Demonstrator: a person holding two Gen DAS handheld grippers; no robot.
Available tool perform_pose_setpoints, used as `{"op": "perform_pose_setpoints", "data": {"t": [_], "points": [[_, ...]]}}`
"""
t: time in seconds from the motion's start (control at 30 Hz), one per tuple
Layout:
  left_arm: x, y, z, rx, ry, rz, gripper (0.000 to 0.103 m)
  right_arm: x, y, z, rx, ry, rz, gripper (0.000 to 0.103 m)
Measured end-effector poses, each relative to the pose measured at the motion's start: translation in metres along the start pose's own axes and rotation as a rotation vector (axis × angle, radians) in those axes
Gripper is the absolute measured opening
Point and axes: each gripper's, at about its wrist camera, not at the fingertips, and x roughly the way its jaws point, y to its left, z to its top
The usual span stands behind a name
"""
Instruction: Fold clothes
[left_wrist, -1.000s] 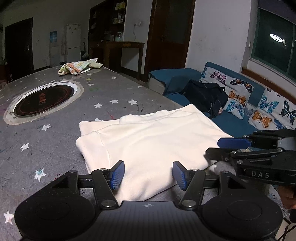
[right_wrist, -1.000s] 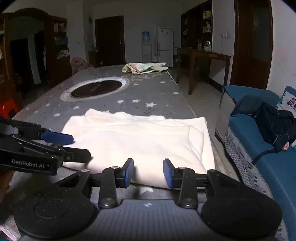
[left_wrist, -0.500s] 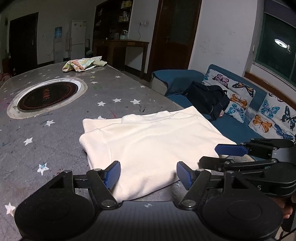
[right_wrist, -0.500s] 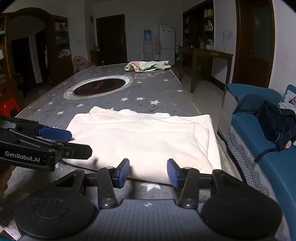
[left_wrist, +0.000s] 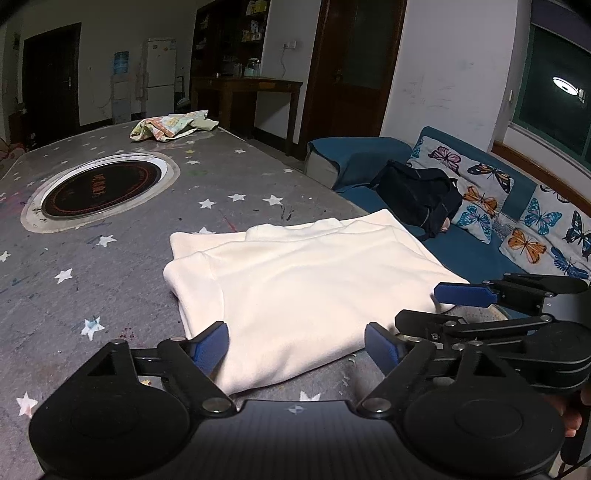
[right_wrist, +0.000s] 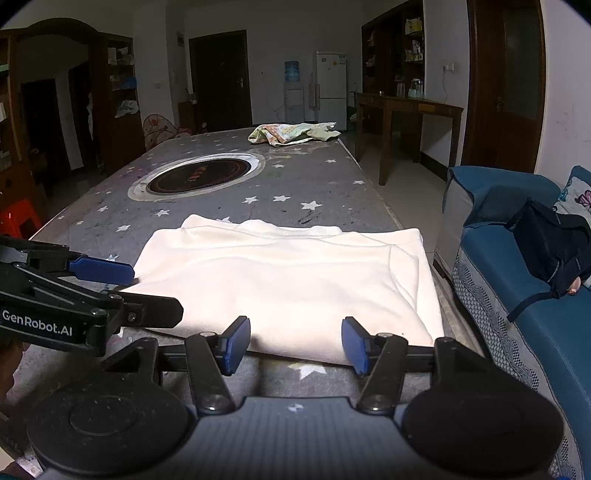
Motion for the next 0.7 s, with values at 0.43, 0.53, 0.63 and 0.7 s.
{"op": "perform_pose_setpoints", "data": {"t": [0.43,0.53,0.63,0.7], "points": [[-0.009,0.001,-0.005,-0.009,-0.005,0.03,0.097,-0.008,0.005,-0.002,0.006,-0.015,0.0,0.072],[-0.012,0.001,-0.006,-0.013,-0.008,0.034,0.098,-0.009,0.008,-0.002,0.004,-0.021,0.002,0.077],[-0.014,0.002,-0.008,-0.016,-0.012,0.042,0.1,-0.01,0.01,-0.003,0.001,-0.021,-0.007,0.083],[-0.016,0.004,-0.009,-0.021,-0.015,0.048,0.102,-0.01,0.011,-0.003,0.004,-0.02,-0.007,0.085]]}}
